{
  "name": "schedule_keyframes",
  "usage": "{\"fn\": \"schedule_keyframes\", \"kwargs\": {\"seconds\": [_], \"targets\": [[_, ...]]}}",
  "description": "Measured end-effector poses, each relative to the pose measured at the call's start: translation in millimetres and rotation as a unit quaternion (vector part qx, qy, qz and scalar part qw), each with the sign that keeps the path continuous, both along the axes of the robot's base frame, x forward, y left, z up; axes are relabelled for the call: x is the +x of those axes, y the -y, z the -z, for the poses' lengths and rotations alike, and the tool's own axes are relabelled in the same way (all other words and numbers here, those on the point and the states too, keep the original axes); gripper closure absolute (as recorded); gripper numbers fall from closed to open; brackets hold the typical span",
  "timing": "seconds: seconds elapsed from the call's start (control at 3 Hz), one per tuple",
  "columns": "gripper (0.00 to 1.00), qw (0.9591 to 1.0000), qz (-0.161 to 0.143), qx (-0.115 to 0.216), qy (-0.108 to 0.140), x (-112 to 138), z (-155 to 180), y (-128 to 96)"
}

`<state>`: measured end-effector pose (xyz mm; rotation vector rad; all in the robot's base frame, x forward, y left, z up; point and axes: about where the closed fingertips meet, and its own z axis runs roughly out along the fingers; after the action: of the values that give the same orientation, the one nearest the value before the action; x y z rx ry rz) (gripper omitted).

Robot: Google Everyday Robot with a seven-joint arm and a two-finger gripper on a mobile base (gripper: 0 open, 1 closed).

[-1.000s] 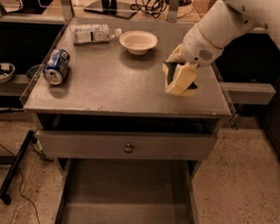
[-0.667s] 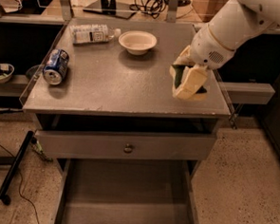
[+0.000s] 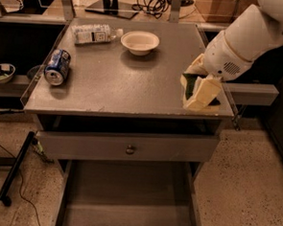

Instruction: Place sponge into middle drawer

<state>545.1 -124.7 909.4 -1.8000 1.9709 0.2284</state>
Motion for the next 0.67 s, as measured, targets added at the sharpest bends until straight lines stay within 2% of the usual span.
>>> {"fn": "schedule_keyframes", "kwargs": {"seconds": [0.33,0.67], "targets": [[1.0,0.9995,0.004,-0.009,0.03,-14.3,-22.1,1.7],[1.0,0.9988,0.003,-0.017,0.045,-34.7,-25.2,-10.1]]}}
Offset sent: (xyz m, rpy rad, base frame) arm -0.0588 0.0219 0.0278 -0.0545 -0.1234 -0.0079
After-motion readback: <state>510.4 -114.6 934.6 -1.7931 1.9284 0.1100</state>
